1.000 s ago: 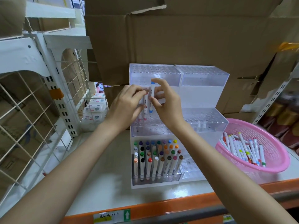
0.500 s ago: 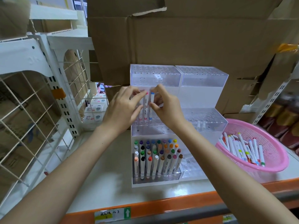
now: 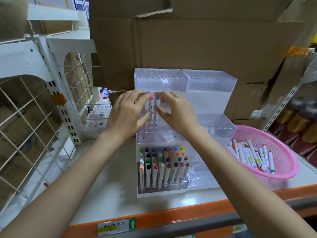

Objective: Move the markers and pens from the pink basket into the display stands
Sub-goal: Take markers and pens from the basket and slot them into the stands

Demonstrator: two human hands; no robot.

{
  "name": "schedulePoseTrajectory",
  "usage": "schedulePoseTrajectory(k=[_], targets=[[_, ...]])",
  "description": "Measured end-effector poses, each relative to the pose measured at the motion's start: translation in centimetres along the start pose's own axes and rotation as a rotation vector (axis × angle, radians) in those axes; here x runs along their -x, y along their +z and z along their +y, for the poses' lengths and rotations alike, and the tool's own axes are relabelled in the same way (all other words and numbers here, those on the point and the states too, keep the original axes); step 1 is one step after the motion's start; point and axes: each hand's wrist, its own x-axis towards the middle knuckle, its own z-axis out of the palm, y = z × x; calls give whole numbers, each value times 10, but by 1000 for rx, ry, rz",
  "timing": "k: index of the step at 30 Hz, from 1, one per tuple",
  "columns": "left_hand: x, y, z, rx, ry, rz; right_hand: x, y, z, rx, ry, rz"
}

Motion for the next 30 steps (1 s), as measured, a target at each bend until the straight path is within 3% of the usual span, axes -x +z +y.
schedulePoseTrajectory(k=[11,20,30], targets=[[-1,0,57,-72,-39,-95,33,-39,19,251,110,-173],[-18,33,167,6,-34,-245,95,-104,77,350,271,-230],[-46,81,292,100,77,-296,173,-184,168,412,441,-331]])
